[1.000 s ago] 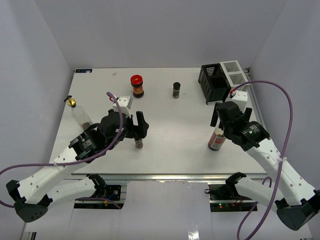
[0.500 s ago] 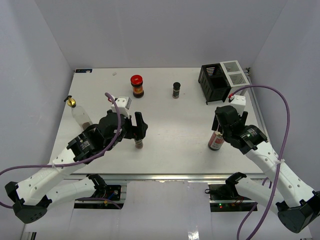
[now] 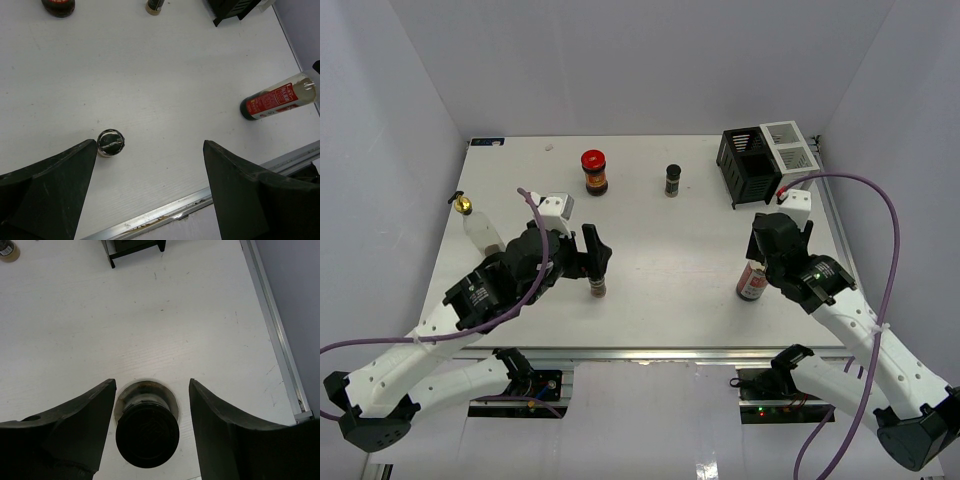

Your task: Organize the condiment bottles

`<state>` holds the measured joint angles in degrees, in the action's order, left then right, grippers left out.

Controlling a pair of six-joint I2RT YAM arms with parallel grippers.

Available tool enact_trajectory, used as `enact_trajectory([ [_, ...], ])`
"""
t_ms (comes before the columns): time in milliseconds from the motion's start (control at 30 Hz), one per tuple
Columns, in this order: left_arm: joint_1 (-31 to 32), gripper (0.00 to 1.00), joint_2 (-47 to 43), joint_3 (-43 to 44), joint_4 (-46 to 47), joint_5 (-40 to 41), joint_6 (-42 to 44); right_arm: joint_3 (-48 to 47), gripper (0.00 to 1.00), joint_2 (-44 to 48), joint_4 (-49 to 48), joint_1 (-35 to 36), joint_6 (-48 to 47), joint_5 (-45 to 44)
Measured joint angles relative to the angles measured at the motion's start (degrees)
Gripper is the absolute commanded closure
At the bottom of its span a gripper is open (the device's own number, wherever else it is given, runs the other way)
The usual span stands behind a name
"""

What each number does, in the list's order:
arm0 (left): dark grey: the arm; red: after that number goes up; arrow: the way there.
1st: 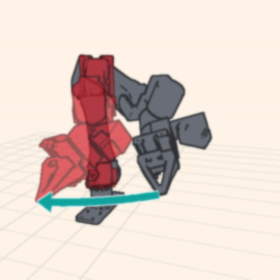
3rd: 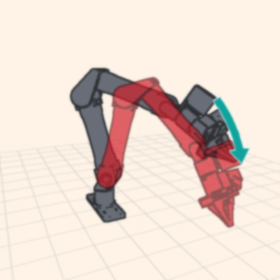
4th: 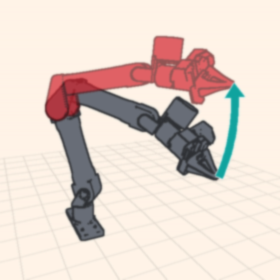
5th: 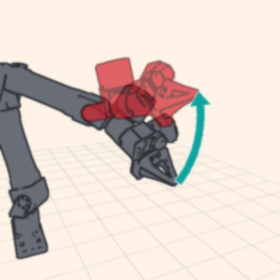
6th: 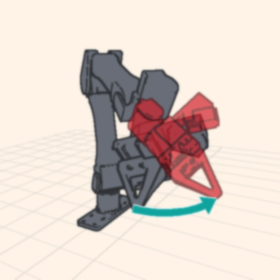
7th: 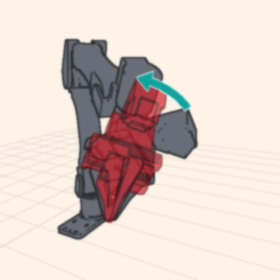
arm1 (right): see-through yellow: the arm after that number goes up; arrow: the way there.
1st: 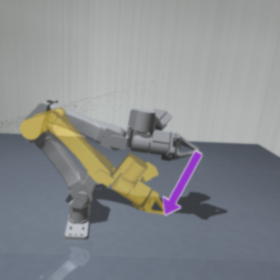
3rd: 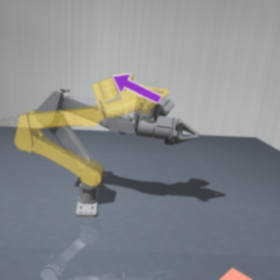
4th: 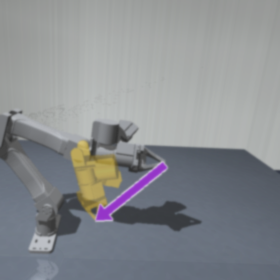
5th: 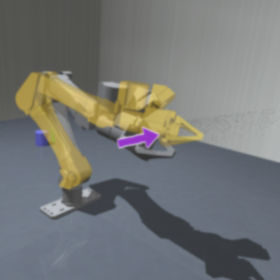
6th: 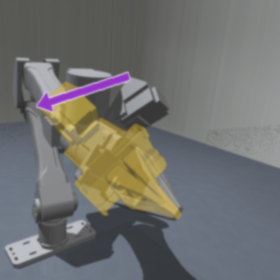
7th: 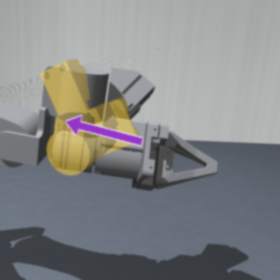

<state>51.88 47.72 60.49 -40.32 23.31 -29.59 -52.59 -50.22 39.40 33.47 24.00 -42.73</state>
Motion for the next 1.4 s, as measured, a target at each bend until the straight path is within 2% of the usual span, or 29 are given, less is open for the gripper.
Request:
enact_trajectory([
  [200,0.0,0.02,-0.7,0.0,0.0,0.0,0.0,1.2,0.54,0.1,-2.2,0.0,-1.6,0.1],
  [367,0.0,0.02,-0.9,0.0,0.0,0.0,0.0,1.8,0.88,0.1,-3.4,0.0,-2.2,0.9],
  [400,0.0,0.02,-0.9,0.0,0.0,0.0,0.0,1.8,0.91,0.0,-3.4,0.0,-2.3,0.9],
  [733,0.0,0.02,-0.9,-1.6,0.7,-0.1,-0.4,-2.2,0.92,-4.3,-2.0,0.0,-4.7,2.4],
  [1133,0.0,0.02,1.8,-2.3,1.4,-3.8,-0.2,-24.2,0.92,-20.0,-4.4,-1.9,-10.6,2.5],
  [1400,0.0,0.02,1.6,-4.7,4.9,-7.3,-0.2,-38.6,0.92,-29.7,-10.5,-12.6,-15.0,8.2],
])
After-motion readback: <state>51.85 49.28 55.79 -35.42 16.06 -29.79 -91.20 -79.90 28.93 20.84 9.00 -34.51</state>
